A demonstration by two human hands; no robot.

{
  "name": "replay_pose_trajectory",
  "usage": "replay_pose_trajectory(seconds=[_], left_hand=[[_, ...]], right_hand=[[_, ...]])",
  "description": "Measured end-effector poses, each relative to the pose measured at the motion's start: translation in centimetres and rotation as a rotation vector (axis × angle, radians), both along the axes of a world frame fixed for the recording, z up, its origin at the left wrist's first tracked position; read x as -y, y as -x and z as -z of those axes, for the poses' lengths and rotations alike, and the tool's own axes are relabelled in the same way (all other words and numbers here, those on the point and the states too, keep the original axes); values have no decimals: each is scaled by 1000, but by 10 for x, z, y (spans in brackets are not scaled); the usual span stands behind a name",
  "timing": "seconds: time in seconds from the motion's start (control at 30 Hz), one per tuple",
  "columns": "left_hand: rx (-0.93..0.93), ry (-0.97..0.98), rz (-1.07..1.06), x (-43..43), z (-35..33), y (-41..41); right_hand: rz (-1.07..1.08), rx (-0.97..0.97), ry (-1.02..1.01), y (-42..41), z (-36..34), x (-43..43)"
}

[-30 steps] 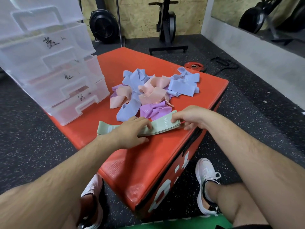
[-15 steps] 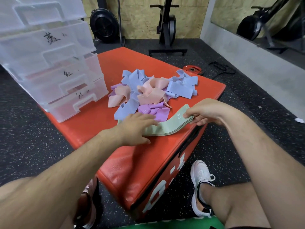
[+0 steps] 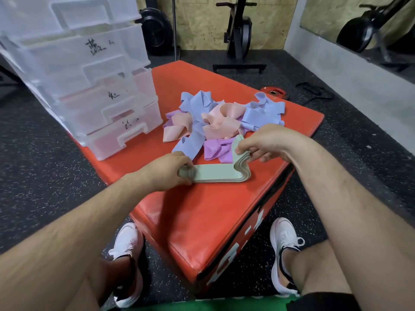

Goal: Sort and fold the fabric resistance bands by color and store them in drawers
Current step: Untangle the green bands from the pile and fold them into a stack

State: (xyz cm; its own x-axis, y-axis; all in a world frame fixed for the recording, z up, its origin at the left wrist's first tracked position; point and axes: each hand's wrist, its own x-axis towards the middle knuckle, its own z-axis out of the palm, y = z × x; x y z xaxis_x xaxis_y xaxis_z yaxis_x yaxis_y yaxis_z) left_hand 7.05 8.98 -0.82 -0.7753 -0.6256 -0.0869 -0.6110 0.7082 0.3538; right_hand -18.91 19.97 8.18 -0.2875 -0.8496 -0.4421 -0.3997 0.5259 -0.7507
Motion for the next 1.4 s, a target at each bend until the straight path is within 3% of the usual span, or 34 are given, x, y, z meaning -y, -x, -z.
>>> replay_pose_trajectory(seconds=[0.3, 0.57, 0.8, 1.0, 1.17, 1.23, 1.33, 1.4], left_hand=[[-151, -25, -64, -2, 8, -6], [-272, -114, -57, -2, 14, -13], [-295, -223, -49, 4, 10, -23], [-237, -42, 11, 2, 12, -20], [-269, -83, -68, -7, 8, -16], [-262, -60, -89, -9, 11, -15], [-260, -50, -118, -7, 15, -16], [-260, -54, -112, -6, 15, -17]], right_hand=[[-109, -80, -41, -69, 11, 33], [-199, -319, -67, -112, 28, 54], [-262, -281, -163, -113, 28, 58], [-430, -296, -113, -95, 28, 39], [-272, -433, 97, -62, 30, 29], [-172, -480, 83, -50, 34, 27], [-128, -336, -124, -43, 46, 22], [-88, -181, -143, -45, 53, 19]])
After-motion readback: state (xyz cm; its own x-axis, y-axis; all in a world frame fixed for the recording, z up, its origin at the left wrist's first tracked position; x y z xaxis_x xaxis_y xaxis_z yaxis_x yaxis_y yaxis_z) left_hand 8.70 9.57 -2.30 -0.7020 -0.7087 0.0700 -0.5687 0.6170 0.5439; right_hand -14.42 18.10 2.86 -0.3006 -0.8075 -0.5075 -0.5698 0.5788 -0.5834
